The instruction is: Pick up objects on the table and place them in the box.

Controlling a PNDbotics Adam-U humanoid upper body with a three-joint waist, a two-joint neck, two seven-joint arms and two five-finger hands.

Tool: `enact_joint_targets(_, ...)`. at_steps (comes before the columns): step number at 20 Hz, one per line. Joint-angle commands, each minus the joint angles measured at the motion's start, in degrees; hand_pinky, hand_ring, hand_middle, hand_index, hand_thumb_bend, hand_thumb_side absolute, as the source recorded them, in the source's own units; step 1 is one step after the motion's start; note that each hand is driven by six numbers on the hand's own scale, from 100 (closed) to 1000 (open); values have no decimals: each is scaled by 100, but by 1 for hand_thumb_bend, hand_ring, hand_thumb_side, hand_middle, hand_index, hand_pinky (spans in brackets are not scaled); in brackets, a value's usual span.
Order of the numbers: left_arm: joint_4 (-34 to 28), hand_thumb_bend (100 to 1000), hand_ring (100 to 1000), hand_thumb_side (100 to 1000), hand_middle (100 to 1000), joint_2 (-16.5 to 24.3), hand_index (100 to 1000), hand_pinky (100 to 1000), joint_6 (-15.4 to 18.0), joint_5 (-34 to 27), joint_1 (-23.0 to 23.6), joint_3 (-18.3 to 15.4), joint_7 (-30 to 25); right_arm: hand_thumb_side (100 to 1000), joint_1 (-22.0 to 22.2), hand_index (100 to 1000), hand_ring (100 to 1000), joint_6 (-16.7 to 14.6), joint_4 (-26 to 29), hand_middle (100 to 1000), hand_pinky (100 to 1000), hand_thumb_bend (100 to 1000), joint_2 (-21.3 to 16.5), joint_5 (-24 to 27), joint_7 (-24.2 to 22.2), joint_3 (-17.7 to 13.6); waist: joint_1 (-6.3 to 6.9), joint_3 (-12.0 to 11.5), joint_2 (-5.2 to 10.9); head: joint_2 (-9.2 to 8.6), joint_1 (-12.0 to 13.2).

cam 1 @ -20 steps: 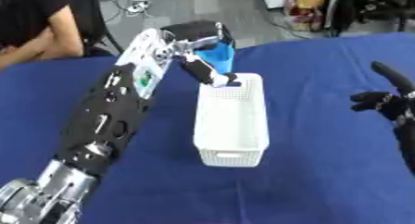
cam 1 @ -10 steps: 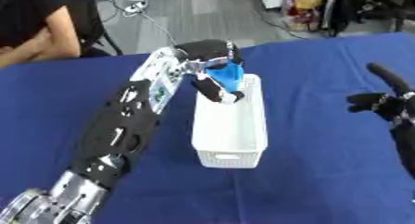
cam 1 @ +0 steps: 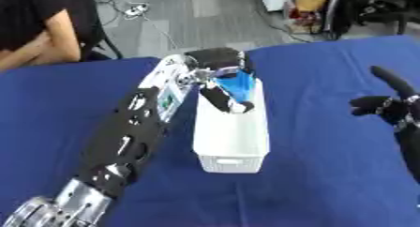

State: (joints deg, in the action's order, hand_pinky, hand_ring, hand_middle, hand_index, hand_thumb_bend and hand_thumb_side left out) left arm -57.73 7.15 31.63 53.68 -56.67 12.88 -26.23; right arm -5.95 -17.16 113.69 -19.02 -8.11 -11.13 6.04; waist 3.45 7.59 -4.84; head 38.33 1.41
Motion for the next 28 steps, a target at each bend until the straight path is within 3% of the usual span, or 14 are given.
enact_joint_targets(1,-206,1000,842,953,890,99,940,682,177,9,-73,-2,-112,1000,-56,1000,735,-11,90,987,672,518,-8,20,0,-16,-27,-17,64,-55,-91)
enact_joint_targets(4,-294,1000,899,985,936,135,957,743,187,128,-74,-50,-135,1000,-50,1000,735,-14,90,987,672,518,-11,15,5,-20,-31,-27,60,-59,-100)
enact_joint_targets(16,-346,1000,895,979,942,121,961,747,179,183,-63,-54,-57,1000,-45,1000,735,-20,90,987,672,518,-14,17,11,-24,-35,-35,67,-87,-99)
enact_joint_targets(17,-353,1000,908,1000,956,117,966,771,177,161,-58,-55,-38,1000,-45,1000,735,-20,90,987,672,518,-14,16,12,-25,-34,-36,66,-86,-98)
enact_joint_targets(18,-377,1000,954,1000,999,109,994,856,190,99,-48,-60,19,1000,-44,1000,735,-19,90,988,672,517,-13,16,14,-27,-34,-40,64,-85,-100)
enact_joint_targets(19,-419,577,1000,1000,1000,99,1000,964,216,-18,-36,-76,147,1000,-42,1000,735,-18,90,988,672,518,-13,15,14,-28,-34,-45,62,-84,-102)
enact_joint_targets(20,-474,400,1000,1000,1000,101,1000,1000,244,-157,-22,-87,330,1000,-41,1000,735,-17,90,988,672,518,-13,13,13,-28,-33,-50,60,-83,-103)
enact_joint_targets(25,-979,341,1000,1000,1000,201,1000,1000,360,-769,144,-48,1495,1000,-39,1000,735,-11,90,988,672,517,-14,8,21,-40,-28,-75,63,-87,-112)
enact_joint_targets(28,-1439,370,1000,1000,1000,363,1000,1000,305,-1061,428,-11,1949,1000,-43,1000,735,0,90,988,672,517,-15,1,26,-48,-13,-88,58,-96,-125)
